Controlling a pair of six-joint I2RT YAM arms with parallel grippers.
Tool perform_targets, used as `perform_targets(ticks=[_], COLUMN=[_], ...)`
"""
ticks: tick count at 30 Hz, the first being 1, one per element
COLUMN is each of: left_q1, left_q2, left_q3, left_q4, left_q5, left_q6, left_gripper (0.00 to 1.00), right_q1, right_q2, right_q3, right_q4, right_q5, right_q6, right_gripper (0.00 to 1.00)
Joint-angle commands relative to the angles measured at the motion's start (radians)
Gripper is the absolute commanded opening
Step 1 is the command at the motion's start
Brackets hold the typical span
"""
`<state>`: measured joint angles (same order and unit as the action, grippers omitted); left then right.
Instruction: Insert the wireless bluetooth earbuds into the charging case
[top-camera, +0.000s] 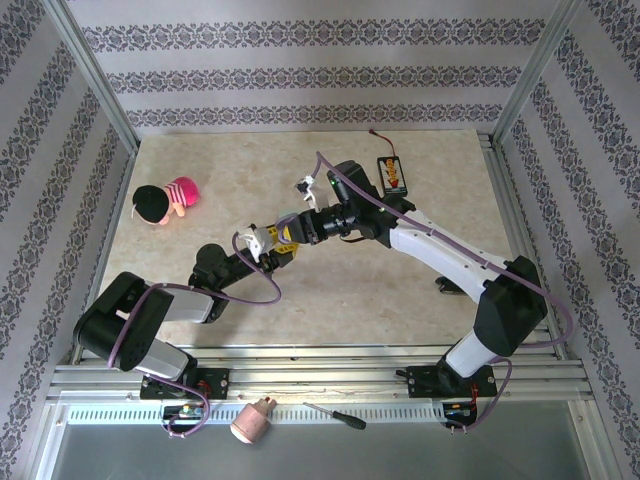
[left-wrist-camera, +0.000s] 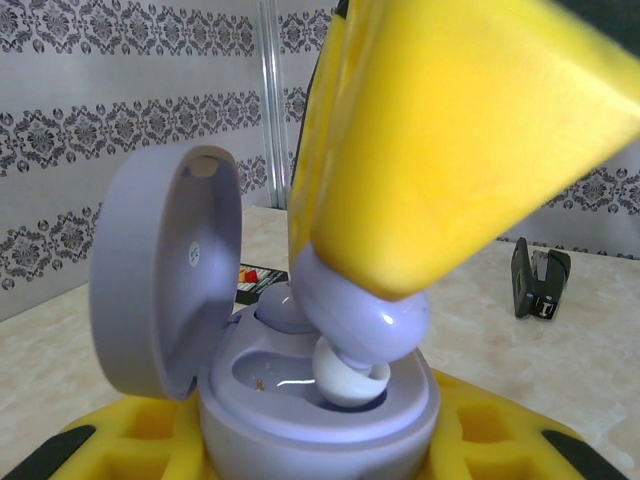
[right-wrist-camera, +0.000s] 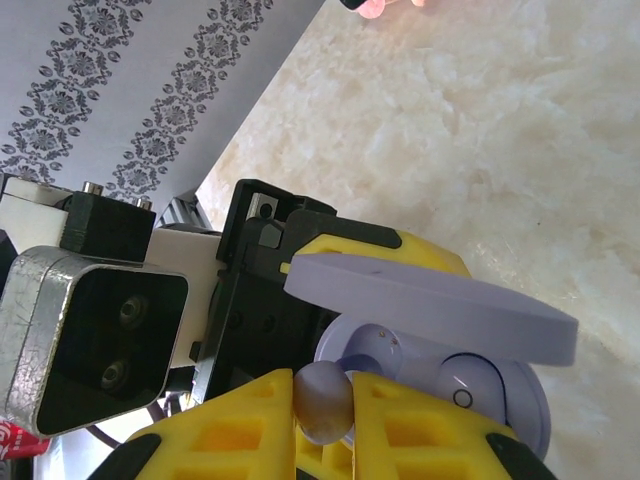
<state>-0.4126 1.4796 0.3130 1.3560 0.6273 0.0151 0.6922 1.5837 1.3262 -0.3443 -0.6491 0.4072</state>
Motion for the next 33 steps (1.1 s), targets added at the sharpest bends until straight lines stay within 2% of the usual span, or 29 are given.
perform_targets(ticks=[1, 13, 20, 25, 27, 33], left_q1=[-0.012, -0.013, -0.013, -0.014, -0.013, -0.013], left_q2=[0.014, -0.010, -0.011, -0.012, -0.018, -0.012], left_q3=[0.021, 0.011, 0.005, -0.001, -0.008, -0.013], left_q4=[0.072, 0.071, 0.071, 0.071, 0.071, 0.071], left_q5=[-0.005, -0.007, -0.017, -0.024, -0.026, -0.025], left_q6=[-0.016, -0.015, -0.010, -0.003, 0.002, 0.029], left_gripper=[0.29, 0.29, 0.29, 0.29, 0.29, 0.29], right_q1=[0.017, 0.017, 0.014, 0.001, -0.006, -0.019], right_q2=[0.006, 0.060, 0.011, -0.062, -0.097, -0.177], right_q3=[-0.015, -0.022, -0.023, -0.044, -0.061, -0.078], right_q4=[0.037, 0.037, -0.005, -0.011, -0.009, -0.023], right_q5=[-0.035, 0.013, 0.108, 0.144, 0.165, 0.194], right_q6=[0.025, 0.051, 0.041, 0.016, 0.003, -0.048], right_gripper=[0.17, 0.17, 0.39, 0.50, 0.60, 0.77])
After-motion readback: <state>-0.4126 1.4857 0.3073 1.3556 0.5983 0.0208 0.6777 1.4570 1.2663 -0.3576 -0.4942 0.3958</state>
